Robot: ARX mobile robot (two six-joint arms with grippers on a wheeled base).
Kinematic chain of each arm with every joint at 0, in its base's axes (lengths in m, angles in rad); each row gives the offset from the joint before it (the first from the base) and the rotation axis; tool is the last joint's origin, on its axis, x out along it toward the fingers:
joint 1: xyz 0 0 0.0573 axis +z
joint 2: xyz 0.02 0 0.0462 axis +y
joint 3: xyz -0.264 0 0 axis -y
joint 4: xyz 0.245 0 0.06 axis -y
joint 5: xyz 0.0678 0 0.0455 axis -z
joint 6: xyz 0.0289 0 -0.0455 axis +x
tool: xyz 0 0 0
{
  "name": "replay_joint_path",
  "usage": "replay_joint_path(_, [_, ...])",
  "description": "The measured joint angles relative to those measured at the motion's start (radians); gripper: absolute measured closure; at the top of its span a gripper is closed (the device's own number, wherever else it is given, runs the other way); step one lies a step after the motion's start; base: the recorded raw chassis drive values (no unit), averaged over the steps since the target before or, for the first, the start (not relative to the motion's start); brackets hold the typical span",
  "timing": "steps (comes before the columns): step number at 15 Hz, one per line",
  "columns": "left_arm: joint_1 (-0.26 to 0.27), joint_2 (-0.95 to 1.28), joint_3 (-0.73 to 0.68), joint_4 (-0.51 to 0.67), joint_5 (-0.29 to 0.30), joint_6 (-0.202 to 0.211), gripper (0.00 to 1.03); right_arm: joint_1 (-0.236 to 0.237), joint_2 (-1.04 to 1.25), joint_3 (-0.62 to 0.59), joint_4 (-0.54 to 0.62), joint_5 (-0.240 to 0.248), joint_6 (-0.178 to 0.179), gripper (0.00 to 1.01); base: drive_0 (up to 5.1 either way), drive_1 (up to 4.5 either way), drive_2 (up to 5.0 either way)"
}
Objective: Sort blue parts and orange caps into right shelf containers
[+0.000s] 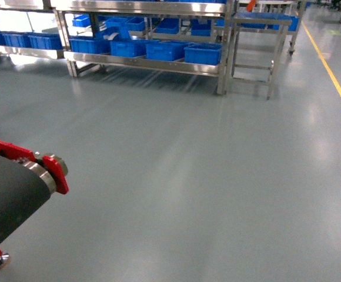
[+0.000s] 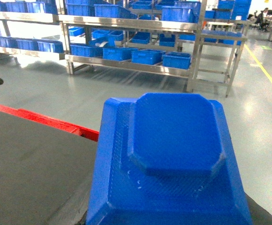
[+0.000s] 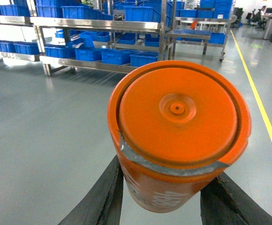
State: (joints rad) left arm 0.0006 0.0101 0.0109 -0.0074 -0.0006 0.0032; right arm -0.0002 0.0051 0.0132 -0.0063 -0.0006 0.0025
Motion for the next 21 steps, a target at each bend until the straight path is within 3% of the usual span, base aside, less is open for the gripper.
replay_joint_path(16, [0.000,0.000,0.000,0.000,0.000,0.000,0.60,0.000,0.000,0.000,0.000,0.000,0.000,0.61,-1.6,-1.59,-1.6])
replay_joint_path(21, [-0.002,0.000,0.000,0.002,0.001,0.000,0.60,0.000,0.000,0.000,0.000,0.000,0.000,0.61,-0.5,3.54,-4.6])
